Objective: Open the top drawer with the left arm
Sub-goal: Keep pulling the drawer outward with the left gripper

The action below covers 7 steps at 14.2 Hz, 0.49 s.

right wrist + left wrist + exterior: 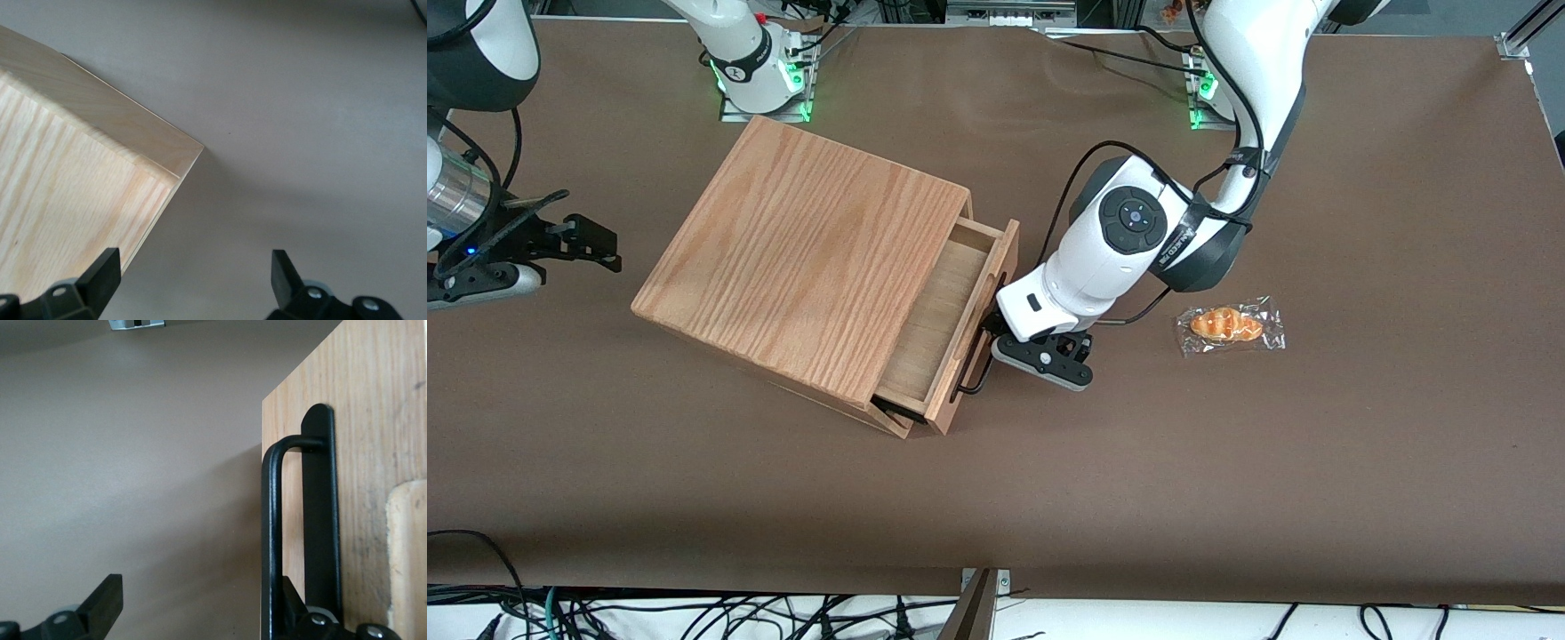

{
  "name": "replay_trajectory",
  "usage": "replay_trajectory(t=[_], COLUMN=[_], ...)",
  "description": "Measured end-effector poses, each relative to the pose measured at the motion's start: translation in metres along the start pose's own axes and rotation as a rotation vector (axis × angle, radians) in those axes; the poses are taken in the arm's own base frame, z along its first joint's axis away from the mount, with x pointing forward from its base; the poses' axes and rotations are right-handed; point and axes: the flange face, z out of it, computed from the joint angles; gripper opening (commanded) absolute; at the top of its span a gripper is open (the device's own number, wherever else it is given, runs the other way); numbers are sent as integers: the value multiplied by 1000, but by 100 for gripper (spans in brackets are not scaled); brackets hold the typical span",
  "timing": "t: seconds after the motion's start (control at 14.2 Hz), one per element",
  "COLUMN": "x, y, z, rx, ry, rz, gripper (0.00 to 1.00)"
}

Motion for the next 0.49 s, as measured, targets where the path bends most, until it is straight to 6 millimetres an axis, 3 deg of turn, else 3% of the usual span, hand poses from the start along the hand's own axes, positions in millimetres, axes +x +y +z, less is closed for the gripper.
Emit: replay_trajectory(t=[0.49], x=[0], y=[-4], z=[-5], rx=[3], ry=[-9], rz=[30], gripper=[100])
